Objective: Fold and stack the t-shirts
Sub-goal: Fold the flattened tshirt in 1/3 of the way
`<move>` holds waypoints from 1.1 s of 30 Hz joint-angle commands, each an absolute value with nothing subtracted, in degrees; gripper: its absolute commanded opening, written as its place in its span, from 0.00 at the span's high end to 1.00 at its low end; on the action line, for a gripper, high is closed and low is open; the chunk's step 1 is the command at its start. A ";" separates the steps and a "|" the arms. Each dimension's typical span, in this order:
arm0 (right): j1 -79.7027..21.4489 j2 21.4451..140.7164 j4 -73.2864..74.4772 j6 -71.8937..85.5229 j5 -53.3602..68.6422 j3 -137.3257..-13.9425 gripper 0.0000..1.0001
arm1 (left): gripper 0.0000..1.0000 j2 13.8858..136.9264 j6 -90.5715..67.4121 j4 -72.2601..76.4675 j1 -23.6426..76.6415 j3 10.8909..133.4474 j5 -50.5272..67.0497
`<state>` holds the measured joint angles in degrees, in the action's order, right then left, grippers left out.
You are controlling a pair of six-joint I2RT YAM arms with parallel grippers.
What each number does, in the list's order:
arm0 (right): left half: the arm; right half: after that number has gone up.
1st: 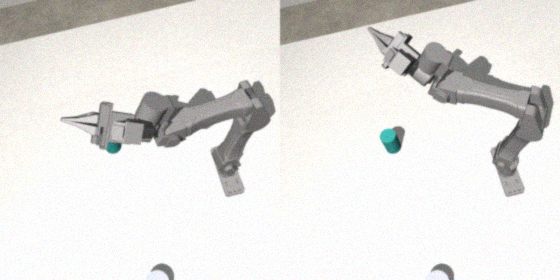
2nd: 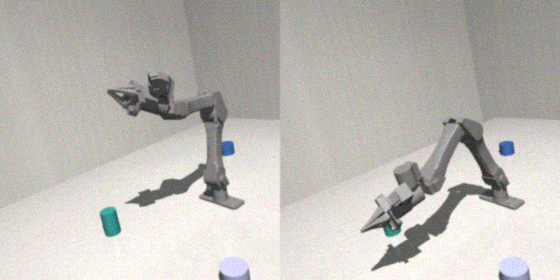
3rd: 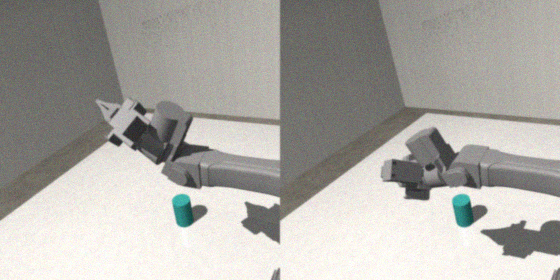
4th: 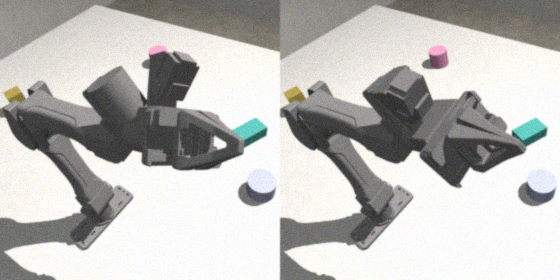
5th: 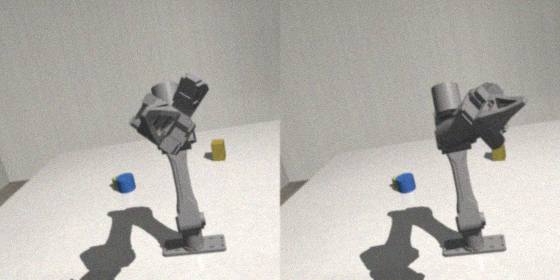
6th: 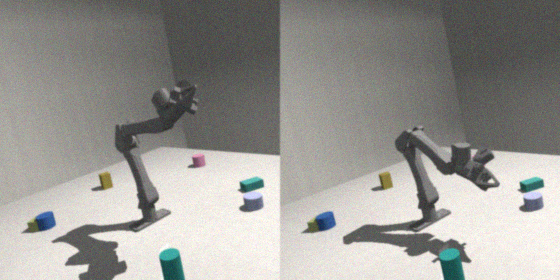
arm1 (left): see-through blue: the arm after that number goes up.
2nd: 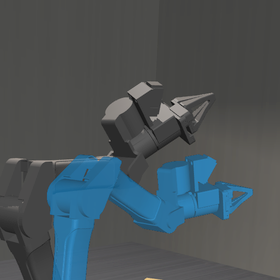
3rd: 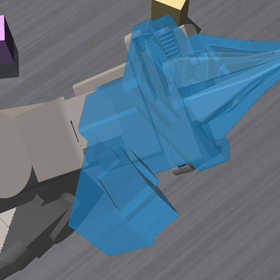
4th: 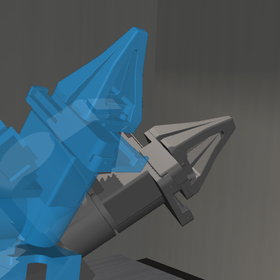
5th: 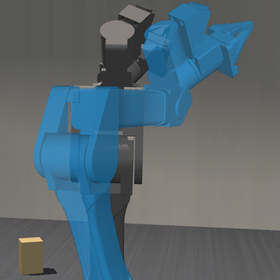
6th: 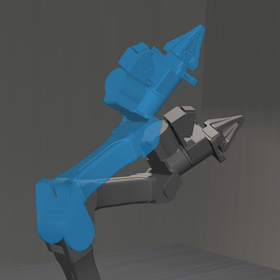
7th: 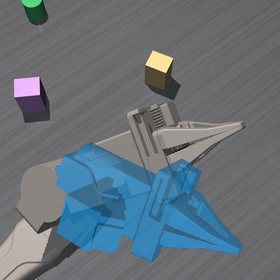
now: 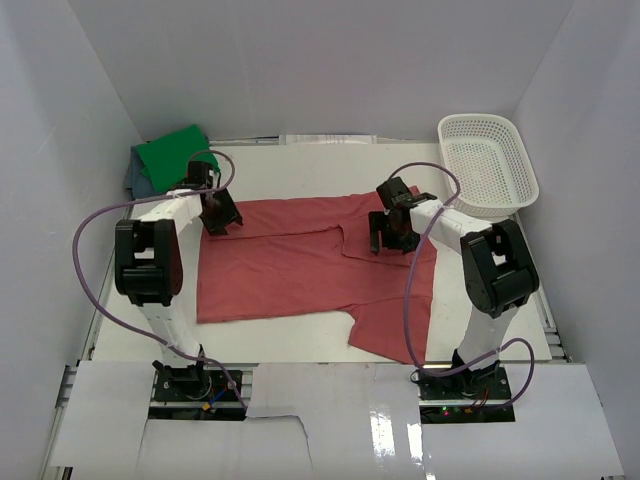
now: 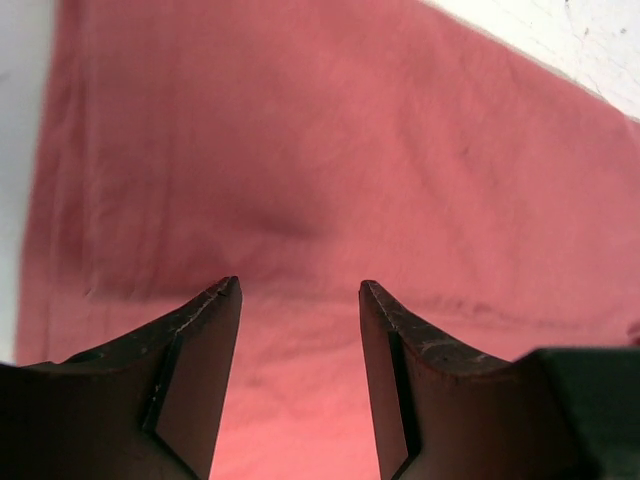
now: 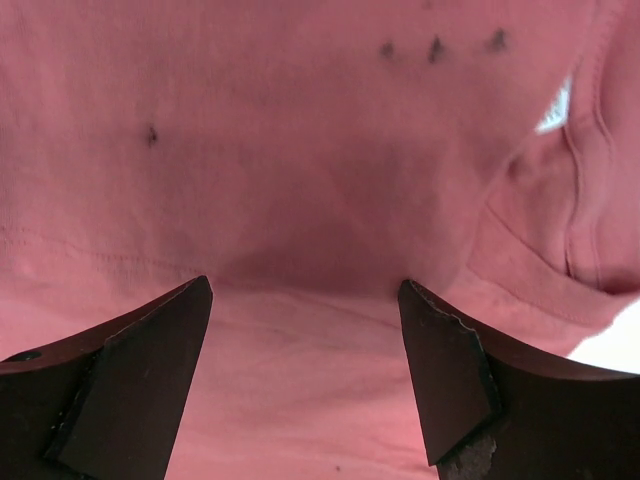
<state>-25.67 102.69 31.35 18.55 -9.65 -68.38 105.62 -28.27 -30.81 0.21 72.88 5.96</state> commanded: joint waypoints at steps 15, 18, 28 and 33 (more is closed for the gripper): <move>-25.14 112.67 30.76 16.00 -5.89 -76.81 0.19 | 0.39 119.08 -25.14 -35.59 2.28 86.66 -3.33; -24.26 115.13 30.76 16.00 -5.10 -77.95 0.19 | 0.39 120.75 -24.79 -36.38 2.37 88.59 -3.87; -19.60 122.15 32.34 14.85 -1.23 -87.18 0.19 | 0.39 129.19 -24.61 -39.46 2.29 100.79 -2.82; -18.37 126.12 33.66 14.33 -0.70 -94.56 0.19 | 0.39 136.48 -24.61 -42.18 2.37 112.55 -1.32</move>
<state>-19.20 121.97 33.50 15.79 -1.96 -92.73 131.94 -25.06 -40.47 2.37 108.51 -2.28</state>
